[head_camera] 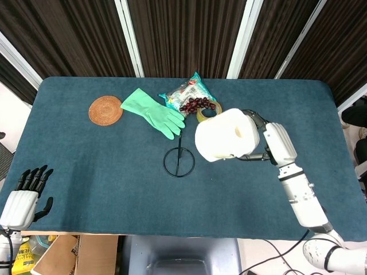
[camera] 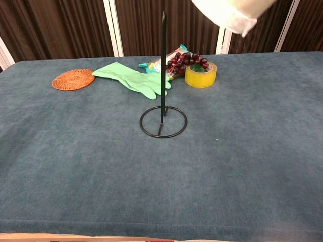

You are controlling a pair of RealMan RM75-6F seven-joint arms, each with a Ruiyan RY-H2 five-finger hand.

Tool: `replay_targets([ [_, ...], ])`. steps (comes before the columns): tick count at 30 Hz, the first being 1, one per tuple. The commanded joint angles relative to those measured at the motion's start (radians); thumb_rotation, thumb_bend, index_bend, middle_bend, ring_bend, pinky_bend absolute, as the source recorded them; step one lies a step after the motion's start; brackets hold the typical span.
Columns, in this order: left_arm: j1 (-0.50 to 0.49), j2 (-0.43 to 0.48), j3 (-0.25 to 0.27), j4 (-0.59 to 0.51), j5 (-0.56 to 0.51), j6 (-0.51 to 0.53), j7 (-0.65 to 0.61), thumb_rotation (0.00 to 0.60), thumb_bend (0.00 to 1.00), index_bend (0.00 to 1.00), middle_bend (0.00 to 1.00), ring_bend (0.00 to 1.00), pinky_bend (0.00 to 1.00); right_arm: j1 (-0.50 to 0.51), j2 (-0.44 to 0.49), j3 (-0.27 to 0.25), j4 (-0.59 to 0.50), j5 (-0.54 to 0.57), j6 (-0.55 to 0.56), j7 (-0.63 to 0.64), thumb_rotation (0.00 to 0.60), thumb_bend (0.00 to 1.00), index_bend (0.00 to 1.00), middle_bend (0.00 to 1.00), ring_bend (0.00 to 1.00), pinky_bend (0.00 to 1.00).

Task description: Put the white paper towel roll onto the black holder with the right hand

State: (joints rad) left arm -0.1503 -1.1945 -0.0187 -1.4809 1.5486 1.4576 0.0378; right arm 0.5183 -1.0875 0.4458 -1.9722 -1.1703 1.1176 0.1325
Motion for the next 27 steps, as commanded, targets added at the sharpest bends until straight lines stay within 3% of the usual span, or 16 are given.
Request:
replay_targets([
  [1, 0.000, 0.000, 0.000, 0.000, 0.000, 0.000, 0.000, 0.600, 0.50, 0.00, 0.00, 0.00, 0.05, 0.070, 0.008, 0.050, -0.064, 0.102, -0.013, -0.075, 0.600, 0.12, 0.84, 0.68, 0.68, 0.54],
  [6, 0.000, 0.000, 0.000, 0.000, 0.000, 0.000, 0.000, 0.600, 0.50, 0.00, 0.00, 0.00, 0.05, 0.170, -0.011, 0.074, -0.109, 0.262, -0.013, -0.232, 0.600, 0.12, 0.84, 0.68, 0.68, 0.54],
  [13, 0.000, 0.000, 0.000, 0.000, 0.000, 0.000, 0.000, 0.600, 0.50, 0.00, 0.00, 0.00, 0.05, 0.238, -0.040, 0.069, -0.134, 0.334, 0.026, -0.355, 0.600, 0.12, 0.84, 0.68, 0.68, 0.54],
  [17, 0.000, 0.000, 0.000, 0.000, 0.000, 0.000, 0.000, 0.600, 0.50, 0.00, 0.00, 0.00, 0.05, 0.305, -0.085, 0.056, -0.128, 0.436, 0.065, -0.460, 0.600, 0.12, 0.84, 0.68, 0.68, 0.54],
  [27, 0.000, 0.000, 0.000, 0.000, 0.000, 0.000, 0.000, 0.600, 0.50, 0.00, 0.00, 0.00, 0.05, 0.378, -0.161, 0.023, -0.082, 0.515, 0.110, -0.548, 0.600, 0.12, 0.84, 0.68, 0.68, 0.54],
])
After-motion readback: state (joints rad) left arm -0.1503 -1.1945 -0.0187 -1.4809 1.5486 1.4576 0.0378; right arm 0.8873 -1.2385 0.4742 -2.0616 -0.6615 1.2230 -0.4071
